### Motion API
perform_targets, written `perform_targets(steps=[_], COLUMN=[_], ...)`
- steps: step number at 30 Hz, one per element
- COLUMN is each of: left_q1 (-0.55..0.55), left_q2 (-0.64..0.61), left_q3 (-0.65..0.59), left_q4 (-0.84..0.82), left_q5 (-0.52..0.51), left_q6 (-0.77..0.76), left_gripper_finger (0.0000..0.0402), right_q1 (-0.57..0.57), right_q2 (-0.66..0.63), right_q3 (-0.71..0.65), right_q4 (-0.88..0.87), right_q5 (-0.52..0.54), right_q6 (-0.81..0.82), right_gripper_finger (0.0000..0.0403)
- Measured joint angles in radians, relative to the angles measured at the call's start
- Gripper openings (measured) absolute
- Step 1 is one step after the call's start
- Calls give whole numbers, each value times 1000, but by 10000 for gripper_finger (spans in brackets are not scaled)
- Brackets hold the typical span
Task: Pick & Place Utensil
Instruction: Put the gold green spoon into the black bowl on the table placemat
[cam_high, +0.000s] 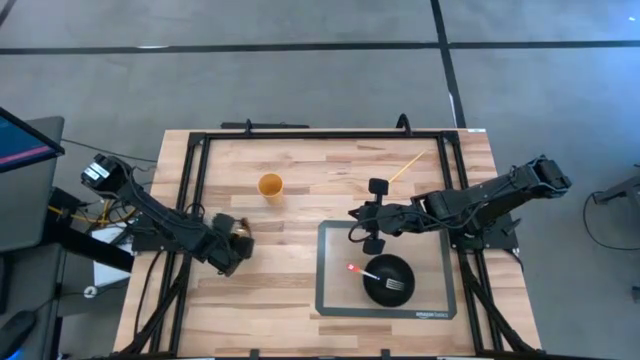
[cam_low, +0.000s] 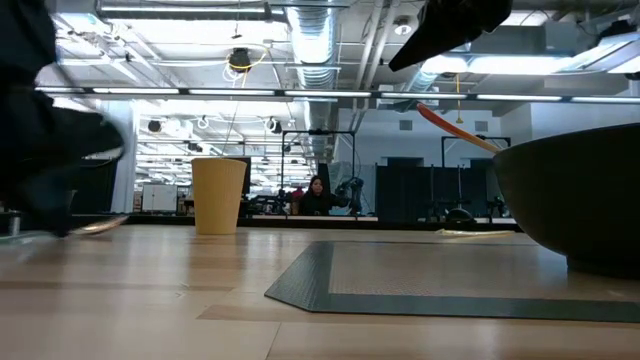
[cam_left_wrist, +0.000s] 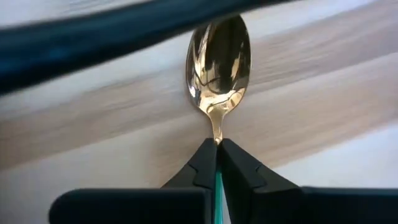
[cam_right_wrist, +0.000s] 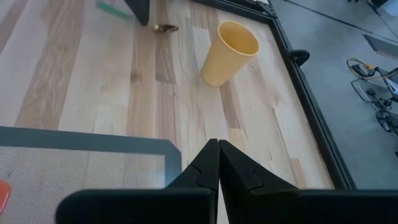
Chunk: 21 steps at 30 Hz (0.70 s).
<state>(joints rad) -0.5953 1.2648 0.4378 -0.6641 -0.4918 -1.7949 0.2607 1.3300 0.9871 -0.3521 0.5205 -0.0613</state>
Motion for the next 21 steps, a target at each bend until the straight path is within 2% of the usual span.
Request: perform_targets(steps=[6, 10, 16, 21], left_q1=[18, 46, 82, 94], left_q2=[-2, -3, -3, -4], left_q3=[3, 4, 18, 128], left_q4=[265, 424, 759, 808], left_q5=[-95, -106, -126, -127], left_q6=[198, 358, 676, 835], left_gripper_finger=[16, 12, 13, 12], right_q1=[-2, -2, -2, -2], right_q2=[0, 0, 0, 0], right_q3=[0, 0, 0, 0], right_q4=[4, 5, 12, 12], right_q5=[0, 0, 0, 0], right_q6=[0, 1, 0, 0], right_gripper_finger=[0, 0, 0, 0])
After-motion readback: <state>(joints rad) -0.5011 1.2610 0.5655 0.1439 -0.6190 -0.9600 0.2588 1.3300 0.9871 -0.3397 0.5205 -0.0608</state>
